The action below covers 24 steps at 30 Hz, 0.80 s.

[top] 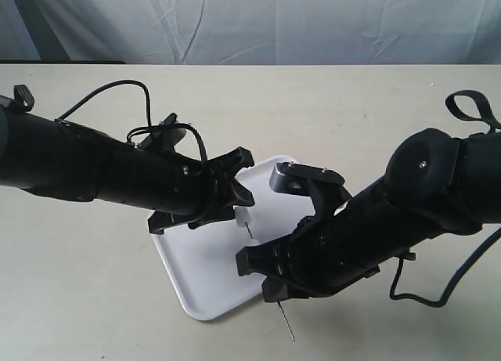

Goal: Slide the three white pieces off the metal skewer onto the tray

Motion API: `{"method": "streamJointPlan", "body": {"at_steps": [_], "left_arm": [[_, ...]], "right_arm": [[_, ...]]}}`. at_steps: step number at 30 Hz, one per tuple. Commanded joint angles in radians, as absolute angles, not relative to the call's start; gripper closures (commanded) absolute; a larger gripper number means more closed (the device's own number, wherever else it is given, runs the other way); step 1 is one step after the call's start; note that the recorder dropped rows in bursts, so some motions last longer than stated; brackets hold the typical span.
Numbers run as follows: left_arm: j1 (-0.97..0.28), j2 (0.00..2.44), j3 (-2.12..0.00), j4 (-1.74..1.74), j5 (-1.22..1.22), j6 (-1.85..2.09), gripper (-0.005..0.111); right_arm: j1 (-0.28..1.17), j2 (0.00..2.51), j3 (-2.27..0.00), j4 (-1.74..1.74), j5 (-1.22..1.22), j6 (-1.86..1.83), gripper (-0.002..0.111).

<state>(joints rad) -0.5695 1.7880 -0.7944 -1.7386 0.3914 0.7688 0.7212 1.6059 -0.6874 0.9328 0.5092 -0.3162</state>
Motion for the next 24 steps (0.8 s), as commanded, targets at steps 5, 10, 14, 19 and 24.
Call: {"method": "streamJointPlan", "body": {"at_steps": [5,10,14,19,24], "left_arm": [[-0.581,1.793,-0.799,-1.744,0.294,0.735,0.07],[-0.581,1.793,-0.799,-1.744,0.294,0.735,0.07],[-0.581,1.793,-0.799,-1.744,0.32,0.735,0.07],[-0.581,1.793,-0.799,-1.744,0.313,0.714,0.07],[-0.581,1.793,-0.808,-1.744,0.314,0.709,0.07]], "right_arm": [[0.724,1.598,-0.684,0.867,0.534,-0.273,0.109],[0.759,1.598,-0.684,0.872,0.534,-0.27,0.109],[0.78,1.592,-0.684,0.876,0.526,-0.27,0.109],[0.78,1.483,-0.684,0.852,0.504,-0.237,0.109],[0.78,1.47,-0.684,0.662,0.56,-0.048,0.109]]}}
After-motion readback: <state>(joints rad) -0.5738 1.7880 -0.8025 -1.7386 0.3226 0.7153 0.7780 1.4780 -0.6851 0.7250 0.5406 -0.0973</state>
